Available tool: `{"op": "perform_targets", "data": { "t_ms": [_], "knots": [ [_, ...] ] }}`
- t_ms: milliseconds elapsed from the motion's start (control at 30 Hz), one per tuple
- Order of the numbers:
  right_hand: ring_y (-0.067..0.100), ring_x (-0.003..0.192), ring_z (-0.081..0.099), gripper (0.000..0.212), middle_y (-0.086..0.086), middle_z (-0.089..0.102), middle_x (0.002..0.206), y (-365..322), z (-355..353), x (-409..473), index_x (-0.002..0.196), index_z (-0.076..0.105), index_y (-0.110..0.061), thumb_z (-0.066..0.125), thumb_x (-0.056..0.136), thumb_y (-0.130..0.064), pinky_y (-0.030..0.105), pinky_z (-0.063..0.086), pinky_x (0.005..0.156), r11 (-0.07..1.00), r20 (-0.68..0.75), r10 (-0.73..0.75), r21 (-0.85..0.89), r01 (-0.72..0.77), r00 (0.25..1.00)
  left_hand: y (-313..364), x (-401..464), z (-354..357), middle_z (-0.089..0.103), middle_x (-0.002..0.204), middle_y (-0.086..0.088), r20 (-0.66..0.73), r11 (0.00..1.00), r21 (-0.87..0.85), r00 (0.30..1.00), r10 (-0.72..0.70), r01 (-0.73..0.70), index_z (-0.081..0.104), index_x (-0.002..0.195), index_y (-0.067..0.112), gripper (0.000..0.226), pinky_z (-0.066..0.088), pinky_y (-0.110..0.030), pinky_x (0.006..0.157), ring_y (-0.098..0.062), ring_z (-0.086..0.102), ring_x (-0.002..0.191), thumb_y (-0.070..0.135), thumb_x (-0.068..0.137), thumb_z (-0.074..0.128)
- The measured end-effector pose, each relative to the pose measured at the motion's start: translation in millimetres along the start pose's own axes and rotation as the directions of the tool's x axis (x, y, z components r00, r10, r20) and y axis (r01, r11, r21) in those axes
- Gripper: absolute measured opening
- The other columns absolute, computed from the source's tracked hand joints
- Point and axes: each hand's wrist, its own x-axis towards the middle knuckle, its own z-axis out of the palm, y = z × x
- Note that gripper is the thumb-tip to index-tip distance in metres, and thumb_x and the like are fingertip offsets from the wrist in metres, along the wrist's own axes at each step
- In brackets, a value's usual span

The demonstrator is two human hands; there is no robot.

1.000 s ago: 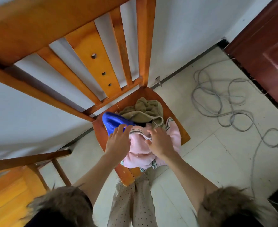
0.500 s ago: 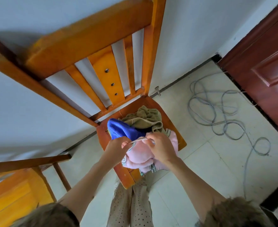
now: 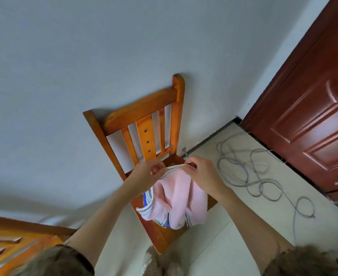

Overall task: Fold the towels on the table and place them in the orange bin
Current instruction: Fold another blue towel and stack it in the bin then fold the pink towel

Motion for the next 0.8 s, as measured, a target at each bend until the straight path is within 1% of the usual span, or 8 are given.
{"op": "perform_targets", "data": {
  "t_ms": [67,133,267,333,500,600,700,800],
  "knots": [
    [-0.002,0.063,0.048,0.012,-0.016,0.051,0.072,-19.6,-18.3,-6.7,0.082,0.053,-0.024,0.058,0.091,-0.031,0.005,0.037,0.055,0.999,-0.047,-0.013,0.034,0.015,0.999,19.4,-11.7,-19.6,0.056,0.078,0.015,-0.06,0.997,0.012,0.995,0.076,-0.075,0.058,0.091,0.024,0.005,0.038,-0.007,0.061,0.001,0.052,0.071,0.024,0.094,0.053],
    [0.001,0.056,0.044,0.027,-0.014,0.045,0.062,-38.4,-35.6,-14.4,0.068,0.044,-0.027,0.059,0.09,-0.029,0.006,0.038,0.057,0.993,-0.115,-0.045,0.104,0.057,0.992,39.7,-25.2,-39.3,0.055,0.078,0.018,-0.121,0.986,0.045,0.979,0.163,-0.159,0.056,0.089,0.024,0.008,0.038,-0.007,0.061,-0.001,0.053,0.069,0.02,0.094,0.052],
    [0.0,0.053,0.047,0.038,-0.008,0.042,0.053,-62.3,-58.2,-34.4,0.059,0.039,-0.024,0.06,0.088,-0.036,0.013,0.037,0.049,0.975,-0.185,-0.115,0.168,0.146,0.976,73.7,-57.9,-73.7,0.062,0.08,0.002,-0.249,0.957,0.13,0.926,0.285,-0.26,0.056,0.086,0.025,0.008,0.044,-0.025,0.065,-0.009,0.054,0.066,0.021,0.093,0.054],
    [0.0,0.052,0.046,0.04,-0.007,0.042,0.052,-67.9,-63.2,-46.7,0.057,0.039,-0.022,0.06,0.089,-0.034,0.014,0.033,0.045,0.959,-0.182,-0.158,0.207,0.195,0.97,84.2,-78.2,-82.5,0.063,0.077,-0.003,-0.34,0.954,0.146,0.892,0.298,-0.263,0.057,0.085,0.024,0.007,0.044,-0.027,0.064,-0.014,0.053,0.065,0.021,0.092,0.056],
    [0.006,0.056,0.042,0.032,0.002,0.047,0.061,-86.2,-74.3,-76.3,0.064,0.048,-0.015,0.059,0.089,-0.033,0.015,0.033,0.05,0.928,-0.067,-0.262,0.257,0.27,0.963,99.2,-139.3,-91.5,0.056,0.063,0.016,-0.581,0.979,0.111,0.788,0.202,-0.169,0.053,0.081,0.031,0.017,0.037,-0.011,0.058,-0.008,0.048,0.059,0.018,0.09,0.058],
    [0.01,0.06,0.044,0.026,0.003,0.049,0.064,-111.4,-76.5,-90.9,0.068,0.052,-0.014,0.06,0.088,-0.028,0.018,0.032,0.055,0.9,-0.02,-0.336,0.289,0.327,0.942,100.9,-180.4,-96.2,0.053,0.057,0.005,-0.704,0.993,0.097,0.7,0.121,-0.074,0.054,0.081,0.024,0.012,0.035,-0.012,0.055,-0.011,0.045,0.057,0.017,0.09,0.058],
    [0.014,0.067,0.05,0.013,0.008,0.058,0.075,-146.5,-67.1,-103.5,0.082,0.059,-0.009,0.054,0.089,-0.018,0.022,0.036,0.06,0.881,0.067,-0.421,0.265,0.391,0.904,96.5,-227.2,-104.8,0.059,0.065,-0.01,-0.784,0.996,0.082,0.619,0.046,0.03,0.056,0.087,0.018,0.005,0.036,-0.014,0.055,-0.022,0.049,0.06,0.02,0.092,0.056],
    [0.003,0.066,0.049,0.009,-0.008,0.056,0.073,-177.9,-45.9,-115.0,0.089,0.061,-0.012,0.052,0.088,-0.009,0.017,0.035,0.059,0.851,0.122,-0.502,0.25,0.463,0.856,87.0,-282.0,-115.0,0.061,0.069,-0.009,-0.845,0.987,0.068,0.535,-0.02,0.144,0.057,0.094,0.015,0.008,0.038,-0.015,0.053,-0.025,0.056,0.062,0.022,0.094,0.053]
  ]
}}
